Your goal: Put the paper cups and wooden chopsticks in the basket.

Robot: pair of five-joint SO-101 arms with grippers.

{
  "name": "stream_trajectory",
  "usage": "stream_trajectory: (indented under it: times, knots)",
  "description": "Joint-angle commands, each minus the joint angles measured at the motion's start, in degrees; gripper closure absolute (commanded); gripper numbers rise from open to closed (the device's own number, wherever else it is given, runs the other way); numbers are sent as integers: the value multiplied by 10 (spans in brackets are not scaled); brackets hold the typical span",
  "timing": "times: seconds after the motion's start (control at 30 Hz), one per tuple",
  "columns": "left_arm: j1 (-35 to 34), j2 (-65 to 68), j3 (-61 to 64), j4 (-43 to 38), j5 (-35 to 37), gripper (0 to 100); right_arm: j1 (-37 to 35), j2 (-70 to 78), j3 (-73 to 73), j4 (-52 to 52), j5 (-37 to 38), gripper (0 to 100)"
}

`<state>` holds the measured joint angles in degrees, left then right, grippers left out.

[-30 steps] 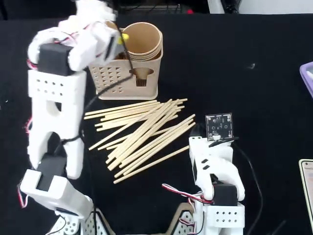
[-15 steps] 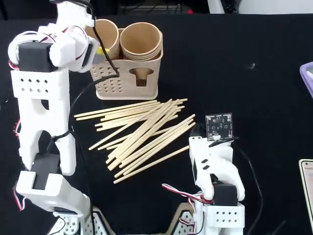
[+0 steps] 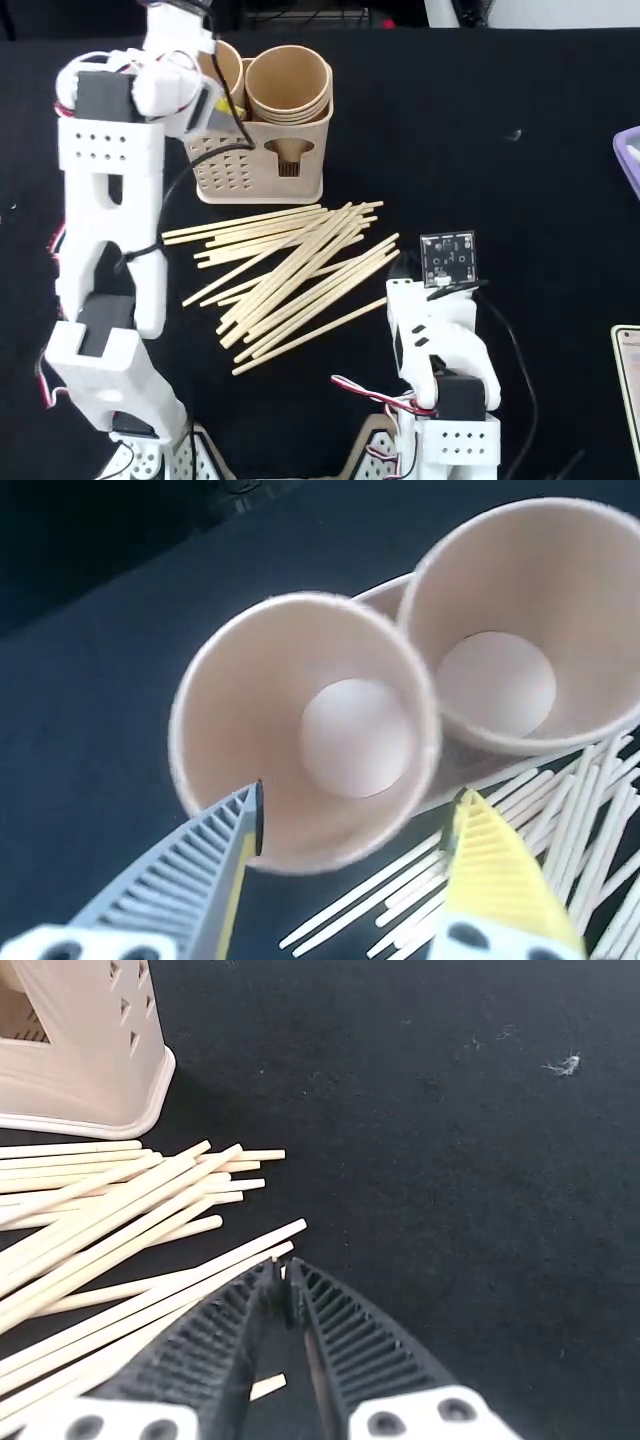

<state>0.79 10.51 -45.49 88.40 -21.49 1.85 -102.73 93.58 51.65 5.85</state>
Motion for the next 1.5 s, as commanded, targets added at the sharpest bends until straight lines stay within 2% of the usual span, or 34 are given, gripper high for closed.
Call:
stream_trajectory:
  times: [0.0,0.1,0.17,0.37,0.43,0.93,1.27,1.47]
  knots:
    - [19,-1,-7,-9,-28,694,-1,-9,-3,-12,5,984]
    - [23,0,-3,-6,-44,700,-1,-9,-3,-12,5,984]
    - [23,0,-4,-7,-47,745,-1,-9,-3,-12,5,984]
    - [22,-6,-9,-10,-44,980,-1,-9,-3,-12,5,984]
    - [23,-6,-9,-8,-44,954,-1,-9,-3,-12,5,984]
    - [22,-55,-46,-12,-44,971,-1,-9,-3,-12,5,984]
    - [22,-55,-192,-5,-42,971,-1,-9,-3,-12,5,984]
    - [39,-55,-205,11,-43,971,-1,-9,-3,-12,5,984]
